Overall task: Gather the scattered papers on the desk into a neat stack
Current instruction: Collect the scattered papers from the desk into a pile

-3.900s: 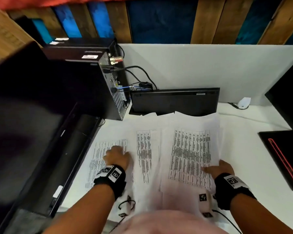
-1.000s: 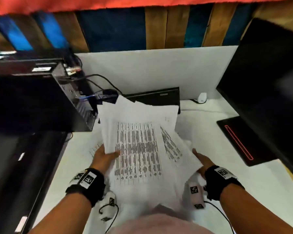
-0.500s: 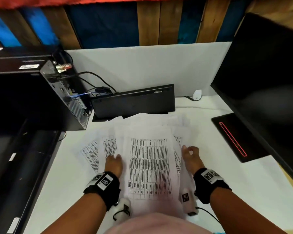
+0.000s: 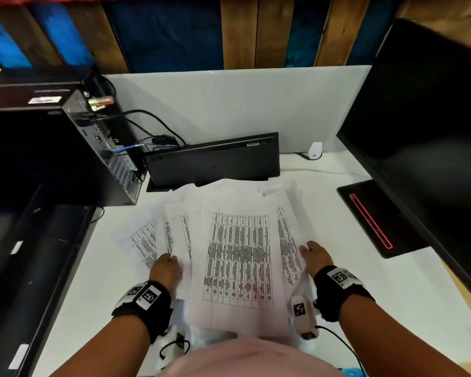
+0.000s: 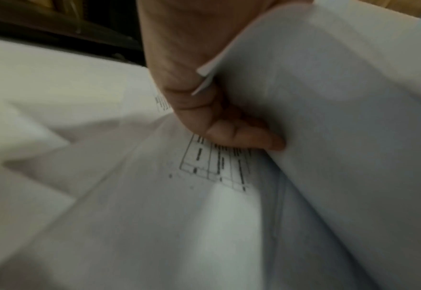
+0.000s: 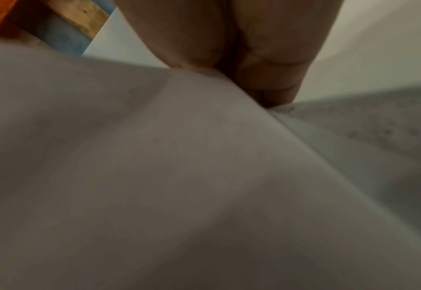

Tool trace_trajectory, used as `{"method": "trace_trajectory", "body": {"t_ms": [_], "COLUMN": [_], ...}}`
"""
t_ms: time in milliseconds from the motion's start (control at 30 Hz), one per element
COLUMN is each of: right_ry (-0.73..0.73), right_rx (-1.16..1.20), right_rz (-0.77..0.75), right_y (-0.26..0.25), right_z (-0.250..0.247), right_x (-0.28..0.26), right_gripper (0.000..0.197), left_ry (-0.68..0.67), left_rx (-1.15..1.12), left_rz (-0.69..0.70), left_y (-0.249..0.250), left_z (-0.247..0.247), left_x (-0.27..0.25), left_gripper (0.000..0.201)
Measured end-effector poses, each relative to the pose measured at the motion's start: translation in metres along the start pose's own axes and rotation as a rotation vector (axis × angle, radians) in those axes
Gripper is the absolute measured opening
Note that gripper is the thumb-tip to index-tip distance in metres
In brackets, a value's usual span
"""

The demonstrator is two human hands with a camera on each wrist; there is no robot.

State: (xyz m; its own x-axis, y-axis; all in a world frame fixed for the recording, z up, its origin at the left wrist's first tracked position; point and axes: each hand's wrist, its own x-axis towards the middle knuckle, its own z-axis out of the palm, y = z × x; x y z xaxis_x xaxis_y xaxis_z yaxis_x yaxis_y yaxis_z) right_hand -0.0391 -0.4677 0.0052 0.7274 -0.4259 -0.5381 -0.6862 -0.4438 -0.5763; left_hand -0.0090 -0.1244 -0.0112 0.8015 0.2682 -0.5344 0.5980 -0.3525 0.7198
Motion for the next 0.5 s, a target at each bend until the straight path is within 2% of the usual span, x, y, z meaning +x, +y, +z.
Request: {"method": "trace_trajectory", "body": {"t_ms": [67, 100, 167, 233, 267, 300, 333, 367, 400, 433, 467, 500], "right_ry": [0.010, 0.020, 0.020, 0.035, 0.030, 0.012, -0.004, -0.047, -0.091, -0.121, -0.140, -0.148], "right_rx": [0.015, 0.024, 0.051, 0.054, 0.073, 0.084, 0.086, 0.039, -0.018, -0.081, -0.114, -0.142], "right_rz": [0.028, 0.046, 0.087, 0.087, 0.079, 0.066, 0.037, 0.011, -0.014, -0.020, -0.009, -0.016], "right_y": [0.003, 0.006, 0.014, 0.019, 0.021, 0.023, 0.022, 0.020, 0.015, 0.011, 0.005, 0.002], "right_z": [0.003, 0.004, 0.004, 0.003, 0.004, 0.006, 0.008, 0.010, 0.012, 0.013, 0.012, 0.011], "right_x": [-0.002, -0.002, -0.002, -0.004, -0.002, -0.001, -0.002, -0.002, -0.005, -0.006, -0.008, -0.009], "right_gripper": [0.040, 0.040, 0.041, 0.043, 0.044, 0.043, 0.037, 0.020, 0.014, 0.030, 0.037, 0.033], "left_ry": [0.019, 0.047, 0.068, 0.007, -0.078, -0.153, -0.213, -0.243, -0.265, -0.290, -0.312, -0.315], "left_rx": [-0.101, -0.119, -0.097, 0.099, 0.261, 0.399, 0.503, 0.567, 0.636, 0.670, 0.679, 0.669], "left_rz": [-0.012, -0.020, 0.001, 0.071, 0.090, 0.104, 0.126, 0.131, 0.149, 0.150, 0.167, 0.139], "left_y": [-0.005, -0.017, -0.006, 0.001, 0.003, 0.004, 0.005, 0.006, 0.008, 0.013, 0.015, 0.016], "left_z": [-0.002, -0.001, -0.009, -0.016, -0.019, -0.021, -0.021, -0.019, -0.016, -0.012, -0.009, -0.008], "left_x": [0.002, 0.016, 0.003, -0.006, -0.010, -0.012, -0.013, -0.014, -0.017, -0.021, -0.022, -0.022], "left_gripper": [0.012, 0.012, 0.012, 0.005, 0.008, 0.021, 0.031, 0.035, 0.028, 0.014, 0.006, 0.006]}}
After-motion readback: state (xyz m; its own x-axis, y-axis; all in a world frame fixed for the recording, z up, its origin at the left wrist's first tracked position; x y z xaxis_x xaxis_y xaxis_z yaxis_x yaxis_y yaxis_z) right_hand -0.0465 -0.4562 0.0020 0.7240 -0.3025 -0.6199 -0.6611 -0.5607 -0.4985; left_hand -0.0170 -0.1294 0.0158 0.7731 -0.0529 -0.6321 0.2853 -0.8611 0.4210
